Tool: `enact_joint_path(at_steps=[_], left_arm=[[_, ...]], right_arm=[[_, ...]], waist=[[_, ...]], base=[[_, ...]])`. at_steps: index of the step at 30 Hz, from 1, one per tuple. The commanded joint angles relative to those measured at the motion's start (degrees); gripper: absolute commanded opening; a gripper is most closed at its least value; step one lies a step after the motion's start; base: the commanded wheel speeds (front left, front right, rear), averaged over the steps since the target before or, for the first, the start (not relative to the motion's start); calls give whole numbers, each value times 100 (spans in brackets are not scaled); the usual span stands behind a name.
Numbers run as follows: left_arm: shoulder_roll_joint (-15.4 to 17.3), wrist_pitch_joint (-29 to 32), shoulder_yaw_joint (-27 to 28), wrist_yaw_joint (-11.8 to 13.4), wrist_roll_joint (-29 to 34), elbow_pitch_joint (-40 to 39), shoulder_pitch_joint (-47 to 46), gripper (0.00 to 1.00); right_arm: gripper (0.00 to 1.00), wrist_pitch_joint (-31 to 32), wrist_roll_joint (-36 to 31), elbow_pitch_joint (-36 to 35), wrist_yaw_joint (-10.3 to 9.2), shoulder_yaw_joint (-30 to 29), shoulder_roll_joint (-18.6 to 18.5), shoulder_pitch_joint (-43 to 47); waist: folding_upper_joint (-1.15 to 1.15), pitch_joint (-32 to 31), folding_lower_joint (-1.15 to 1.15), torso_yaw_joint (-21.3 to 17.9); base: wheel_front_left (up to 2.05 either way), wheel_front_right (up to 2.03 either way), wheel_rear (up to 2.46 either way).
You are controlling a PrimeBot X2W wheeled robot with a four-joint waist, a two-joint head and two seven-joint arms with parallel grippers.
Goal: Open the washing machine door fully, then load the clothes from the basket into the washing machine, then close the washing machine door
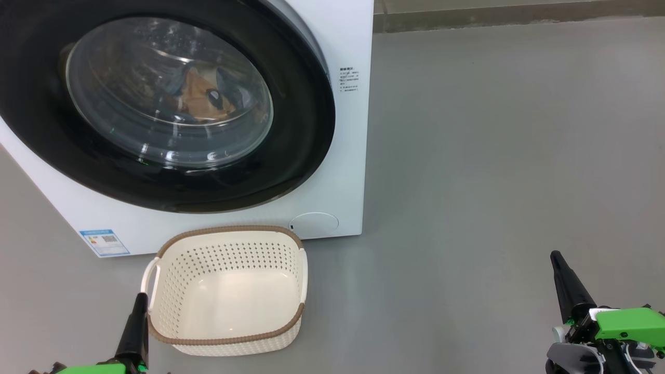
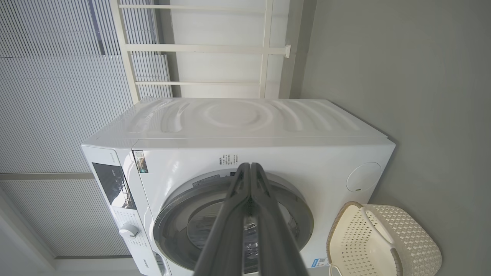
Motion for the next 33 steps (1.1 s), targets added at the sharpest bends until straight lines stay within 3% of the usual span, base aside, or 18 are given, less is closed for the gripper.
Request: enact_joint_path(at_steps=[1,33], left_arm=[[51,40,192,-38,-47,-179,-245,0],[51,40,192,-38,-47,-179,-245,0]], right_arm=[[0,42,31,-140,19,124,-89,-254],[0,42,32,-140,19,124,-89,-254]], waist=[[0,0,0,0],[0,0,0,0]], base=[[0,0,0],[0,0,0]])
